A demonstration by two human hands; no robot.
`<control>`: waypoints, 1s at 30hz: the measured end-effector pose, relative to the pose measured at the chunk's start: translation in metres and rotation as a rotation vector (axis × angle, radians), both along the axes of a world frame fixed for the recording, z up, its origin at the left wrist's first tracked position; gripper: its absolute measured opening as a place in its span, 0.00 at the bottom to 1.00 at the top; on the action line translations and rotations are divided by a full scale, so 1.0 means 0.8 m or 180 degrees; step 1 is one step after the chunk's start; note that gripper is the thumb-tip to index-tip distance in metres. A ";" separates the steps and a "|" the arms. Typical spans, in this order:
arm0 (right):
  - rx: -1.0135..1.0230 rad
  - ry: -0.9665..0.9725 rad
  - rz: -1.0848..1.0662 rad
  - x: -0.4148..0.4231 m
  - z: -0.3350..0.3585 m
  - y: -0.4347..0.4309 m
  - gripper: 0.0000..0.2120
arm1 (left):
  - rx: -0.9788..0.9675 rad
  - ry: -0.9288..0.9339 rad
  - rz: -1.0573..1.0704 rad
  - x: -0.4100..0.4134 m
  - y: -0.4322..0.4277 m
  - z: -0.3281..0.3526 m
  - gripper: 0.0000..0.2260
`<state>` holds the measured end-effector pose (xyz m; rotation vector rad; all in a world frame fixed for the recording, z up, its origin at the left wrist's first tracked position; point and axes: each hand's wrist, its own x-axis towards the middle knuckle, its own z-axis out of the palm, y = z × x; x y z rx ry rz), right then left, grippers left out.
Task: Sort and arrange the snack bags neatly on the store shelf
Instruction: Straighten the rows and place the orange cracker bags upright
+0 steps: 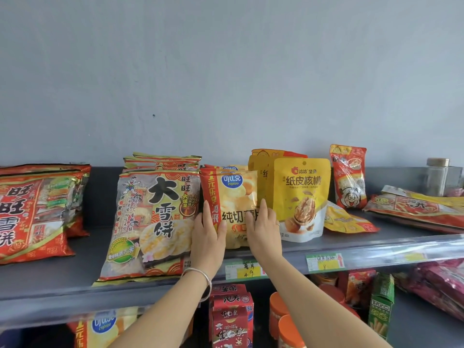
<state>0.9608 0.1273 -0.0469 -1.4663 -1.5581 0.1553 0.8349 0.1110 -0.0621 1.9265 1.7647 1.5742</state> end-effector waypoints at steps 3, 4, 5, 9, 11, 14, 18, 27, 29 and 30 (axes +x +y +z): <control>0.0203 -0.0231 0.0101 0.008 0.006 -0.010 0.28 | 0.0241 0.0515 0.0416 0.005 -0.010 0.013 0.28; 0.0260 -0.0345 0.0130 0.011 0.009 -0.013 0.27 | 0.0386 0.0682 0.0485 0.010 -0.013 0.018 0.27; 0.0317 -0.0477 0.0150 0.016 0.012 -0.017 0.26 | 0.0527 0.0820 0.0489 0.016 -0.016 0.023 0.25; 0.0448 -0.0876 0.0066 0.049 0.025 -0.031 0.22 | 0.0832 0.1237 0.0237 0.050 -0.022 0.043 0.20; 0.0458 -0.1041 -0.0055 0.072 0.030 -0.036 0.19 | 0.0881 0.1352 0.0069 0.072 -0.024 0.050 0.17; 0.0457 -0.1214 -0.0253 0.115 0.029 -0.042 0.18 | 0.0924 0.1488 -0.0213 0.107 -0.027 0.053 0.14; 0.0328 -0.1286 -0.0556 0.180 0.017 -0.047 0.17 | 0.0878 0.1594 -0.0648 0.157 -0.028 0.044 0.14; -0.0227 -0.1161 -0.1094 0.293 0.007 -0.013 0.17 | 0.0375 0.1994 -0.1552 0.273 0.012 0.041 0.19; -0.0254 -0.1109 -0.1187 0.313 0.009 0.002 0.19 | 0.0197 0.2046 -0.1714 0.297 0.032 0.045 0.20; -0.0271 -0.1078 -0.1218 0.322 0.010 0.009 0.19 | 0.0100 0.2063 -0.1772 0.309 0.043 0.047 0.21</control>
